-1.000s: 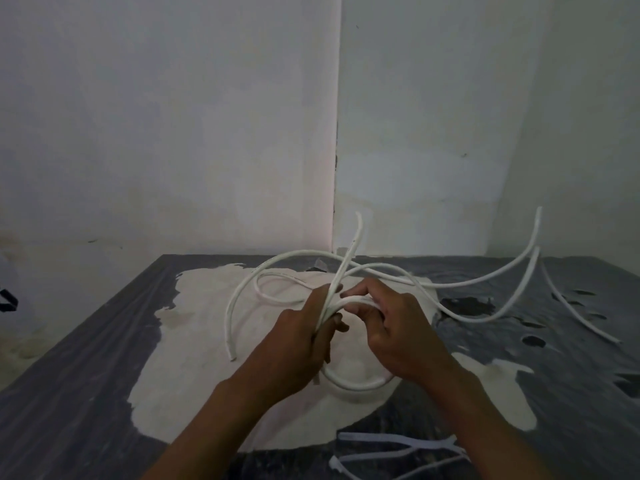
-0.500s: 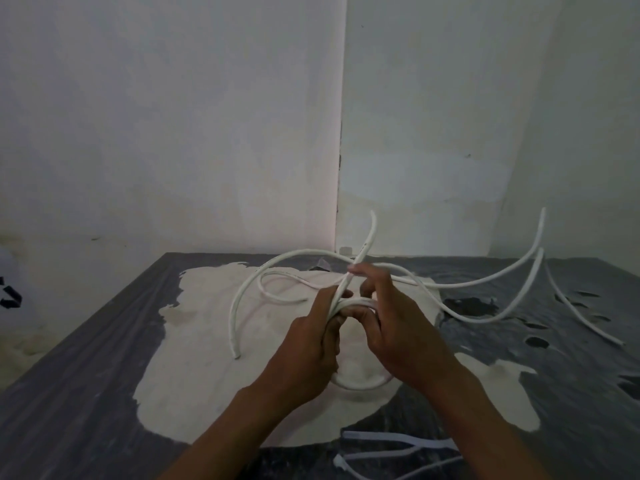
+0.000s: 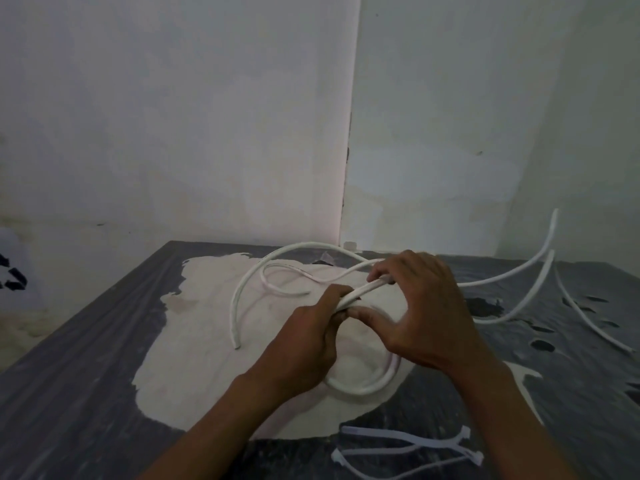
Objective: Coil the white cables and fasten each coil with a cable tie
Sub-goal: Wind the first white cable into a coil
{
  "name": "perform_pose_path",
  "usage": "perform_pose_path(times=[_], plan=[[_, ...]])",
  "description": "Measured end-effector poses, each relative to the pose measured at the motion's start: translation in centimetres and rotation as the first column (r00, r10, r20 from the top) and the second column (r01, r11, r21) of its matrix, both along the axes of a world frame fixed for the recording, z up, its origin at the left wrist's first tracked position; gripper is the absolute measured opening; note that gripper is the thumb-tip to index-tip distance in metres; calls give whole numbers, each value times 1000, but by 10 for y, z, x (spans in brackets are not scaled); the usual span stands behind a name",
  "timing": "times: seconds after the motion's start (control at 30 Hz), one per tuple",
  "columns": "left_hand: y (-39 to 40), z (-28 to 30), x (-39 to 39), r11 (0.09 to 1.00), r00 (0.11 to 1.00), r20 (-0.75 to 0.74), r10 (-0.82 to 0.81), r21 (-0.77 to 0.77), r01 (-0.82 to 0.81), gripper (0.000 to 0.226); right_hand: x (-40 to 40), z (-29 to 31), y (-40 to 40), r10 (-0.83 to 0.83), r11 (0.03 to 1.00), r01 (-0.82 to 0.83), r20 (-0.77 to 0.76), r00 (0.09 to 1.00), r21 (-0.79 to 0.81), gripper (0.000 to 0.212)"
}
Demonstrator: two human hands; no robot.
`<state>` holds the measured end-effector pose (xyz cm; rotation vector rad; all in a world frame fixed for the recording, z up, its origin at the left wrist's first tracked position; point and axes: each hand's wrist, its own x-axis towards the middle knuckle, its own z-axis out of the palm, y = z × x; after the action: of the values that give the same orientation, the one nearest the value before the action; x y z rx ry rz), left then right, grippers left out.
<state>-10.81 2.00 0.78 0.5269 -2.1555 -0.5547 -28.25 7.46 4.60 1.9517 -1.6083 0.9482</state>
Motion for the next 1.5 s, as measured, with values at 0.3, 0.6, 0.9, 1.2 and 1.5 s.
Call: perform_pose_path(times=[0.3,0.6,0.9,1.2,1.5], plan=[[-4,5,-2,981,971,-134,196,23,-195,18,20,-1,2,-130,989,126,61,990,72,30],[-16,4,11,928,926,-80,370,-17,-372,10,5,4,6,-147,983,143,24,989,113,56],[-8,9,8,895,876,-188,445,117,-430,14,37,1,1,-180,944,-102,747,640,314,30],[5,14,-2,862,826,-271,494,276,-425,8,50,-5,0,-199,913,-312,956,218,261,53],[11,22,-3,871,851,-300,432,384,-307,19,26,11,13,-232,502,-861,972,-44,81,59]])
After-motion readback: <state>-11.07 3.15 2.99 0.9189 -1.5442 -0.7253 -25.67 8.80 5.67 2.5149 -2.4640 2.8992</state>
